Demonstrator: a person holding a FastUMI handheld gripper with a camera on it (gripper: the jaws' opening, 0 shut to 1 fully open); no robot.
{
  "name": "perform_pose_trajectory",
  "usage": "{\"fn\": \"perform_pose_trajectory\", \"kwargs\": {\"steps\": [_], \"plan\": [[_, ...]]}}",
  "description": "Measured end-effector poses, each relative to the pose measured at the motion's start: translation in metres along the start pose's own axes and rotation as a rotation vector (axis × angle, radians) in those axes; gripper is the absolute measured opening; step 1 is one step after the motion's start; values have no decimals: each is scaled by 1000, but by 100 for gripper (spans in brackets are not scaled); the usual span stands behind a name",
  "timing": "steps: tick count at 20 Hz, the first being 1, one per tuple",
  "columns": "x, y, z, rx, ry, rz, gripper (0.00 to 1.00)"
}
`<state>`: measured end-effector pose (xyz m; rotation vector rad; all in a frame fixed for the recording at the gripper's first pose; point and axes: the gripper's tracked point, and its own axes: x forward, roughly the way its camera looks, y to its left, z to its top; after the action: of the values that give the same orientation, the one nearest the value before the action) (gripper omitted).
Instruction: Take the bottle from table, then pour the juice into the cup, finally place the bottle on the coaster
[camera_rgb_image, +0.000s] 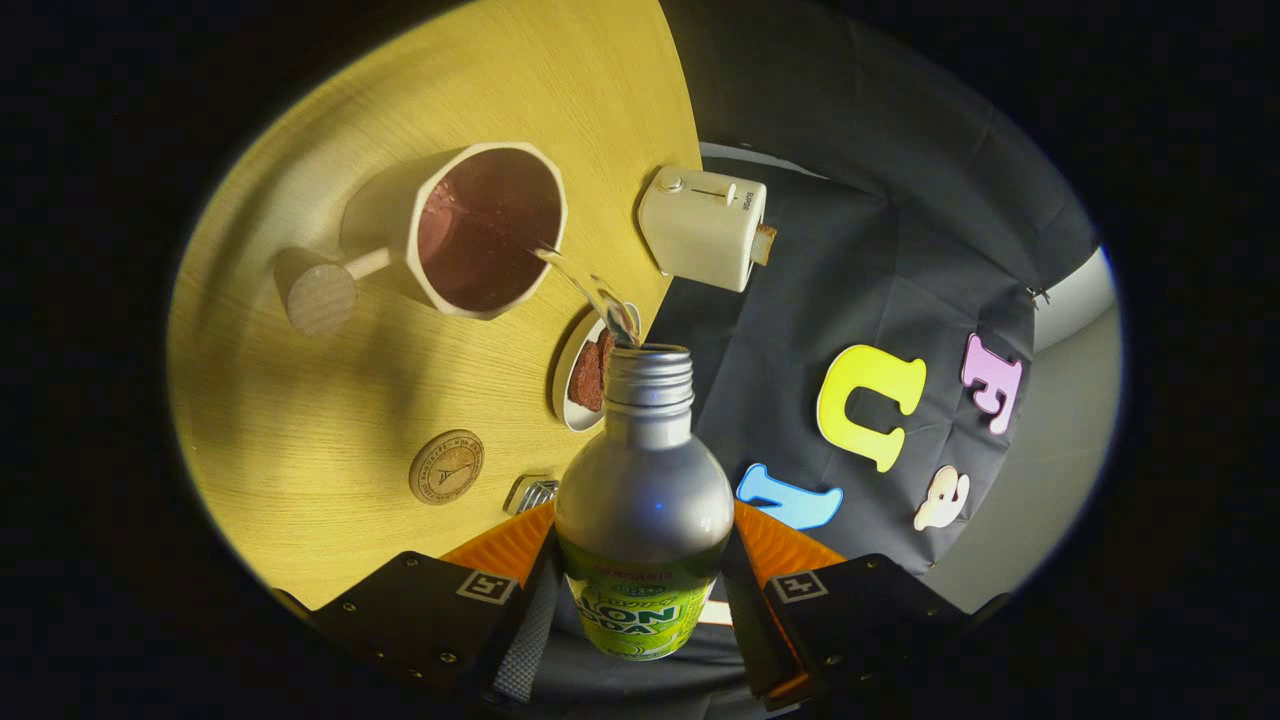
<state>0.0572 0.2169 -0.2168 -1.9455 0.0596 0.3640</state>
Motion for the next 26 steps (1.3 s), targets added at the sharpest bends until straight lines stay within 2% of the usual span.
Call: {"fn": "perform_pose_trajectory", "kwargs": {"steps": [26], "plan": [[3,-29,-4,-180,-64,-50,77]]}}
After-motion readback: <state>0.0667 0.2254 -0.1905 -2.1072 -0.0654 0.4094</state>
